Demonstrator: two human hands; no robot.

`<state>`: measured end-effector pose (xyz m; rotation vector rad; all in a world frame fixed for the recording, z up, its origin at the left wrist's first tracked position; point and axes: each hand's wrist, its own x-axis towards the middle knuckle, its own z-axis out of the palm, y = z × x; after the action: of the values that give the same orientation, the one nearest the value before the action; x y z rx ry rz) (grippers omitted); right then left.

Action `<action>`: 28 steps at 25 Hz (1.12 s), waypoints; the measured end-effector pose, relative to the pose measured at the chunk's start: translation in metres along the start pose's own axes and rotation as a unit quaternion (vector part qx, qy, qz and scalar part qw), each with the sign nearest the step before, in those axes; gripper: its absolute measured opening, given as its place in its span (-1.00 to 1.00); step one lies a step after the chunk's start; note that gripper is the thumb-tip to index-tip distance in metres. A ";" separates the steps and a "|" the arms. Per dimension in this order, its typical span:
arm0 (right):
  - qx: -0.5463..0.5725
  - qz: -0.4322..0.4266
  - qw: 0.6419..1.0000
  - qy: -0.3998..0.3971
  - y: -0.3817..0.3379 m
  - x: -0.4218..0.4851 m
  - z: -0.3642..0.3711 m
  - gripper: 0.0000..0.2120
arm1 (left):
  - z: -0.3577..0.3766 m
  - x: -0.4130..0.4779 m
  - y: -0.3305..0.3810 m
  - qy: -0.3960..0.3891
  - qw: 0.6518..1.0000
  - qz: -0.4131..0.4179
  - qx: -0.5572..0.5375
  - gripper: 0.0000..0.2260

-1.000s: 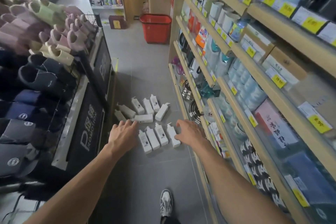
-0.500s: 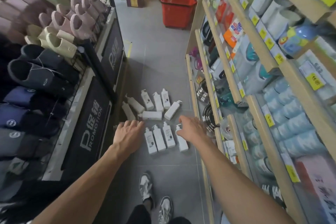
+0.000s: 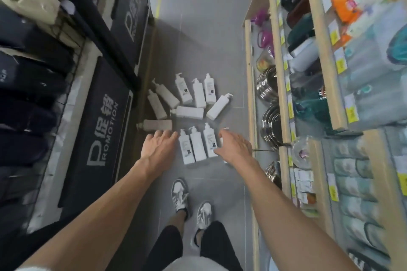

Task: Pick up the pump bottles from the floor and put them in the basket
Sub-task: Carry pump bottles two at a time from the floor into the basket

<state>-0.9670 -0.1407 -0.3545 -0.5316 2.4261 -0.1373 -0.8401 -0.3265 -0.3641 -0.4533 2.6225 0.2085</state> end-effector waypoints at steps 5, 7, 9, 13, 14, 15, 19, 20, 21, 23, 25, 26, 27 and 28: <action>0.007 0.016 0.998 -0.055 0.016 0.099 0.084 -0.58 | 0.089 0.082 -0.014 -0.060 0.998 -0.035 -0.010 -0.48; 0.011 0.018 0.998 -0.061 0.026 0.144 0.127 -0.58 | 0.136 0.119 -0.017 -0.066 0.997 -0.043 -0.011 -0.55; 0.005 0.011 0.998 -0.062 0.037 0.187 0.168 -0.57 | 0.186 0.155 -0.021 -0.068 0.997 -0.043 -0.005 -0.55; 0.003 0.002 0.998 -0.060 0.059 0.269 0.263 -0.53 | 0.296 0.223 -0.031 -0.086 0.993 -0.074 -0.016 -0.49; 0.002 0.000 0.998 -0.064 0.064 0.288 0.288 -0.52 | 0.325 0.239 -0.032 -0.095 0.990 -0.094 -0.037 -0.48; 0.001 -0.002 0.998 -0.067 0.069 0.307 0.312 -0.50 | 0.354 0.253 -0.033 -0.101 0.986 -0.118 -0.066 -0.48; 0.001 -0.008 0.998 -0.057 0.086 0.369 0.396 -0.43 | 0.459 0.304 -0.032 -0.095 0.960 -0.202 -0.170 -0.48; 0.002 -0.007 0.999 -0.052 0.090 0.384 0.416 -0.41 | 0.483 0.317 -0.032 -0.092 0.951 -0.224 -0.191 -0.46; 0.004 -0.002 0.999 -0.047 0.094 0.397 0.436 -0.39 | 0.503 0.330 -0.033 -0.088 0.942 -0.245 -0.213 -0.44; 0.007 0.005 0.999 -0.034 0.100 0.421 0.468 -0.35 | 0.532 0.356 -0.030 -0.073 0.917 -0.285 -0.269 -0.38; 0.015 0.010 1.000 -0.020 0.103 0.438 0.492 -0.29 | 0.553 0.378 -0.023 -0.047 0.891 -0.316 -0.322 -0.34; 0.024 0.014 1.000 -0.013 0.104 0.444 0.501 -0.27 | 0.563 0.387 -0.019 -0.032 0.879 -0.329 -0.344 -0.33; 0.038 0.020 0.999 -0.007 0.105 0.449 0.508 -0.24 | 0.571 0.394 -0.015 -0.020 0.865 -0.343 -0.366 -0.32; 0.056 0.026 0.998 -0.001 0.106 0.453 0.516 -0.21 | 0.579 0.401 -0.012 -0.013 0.848 -0.360 -0.388 -0.31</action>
<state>-1.0083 -0.2117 -1.0444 -0.4165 2.4107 -0.2481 -0.9268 -0.3208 -1.0631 -1.6272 2.0356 1.0017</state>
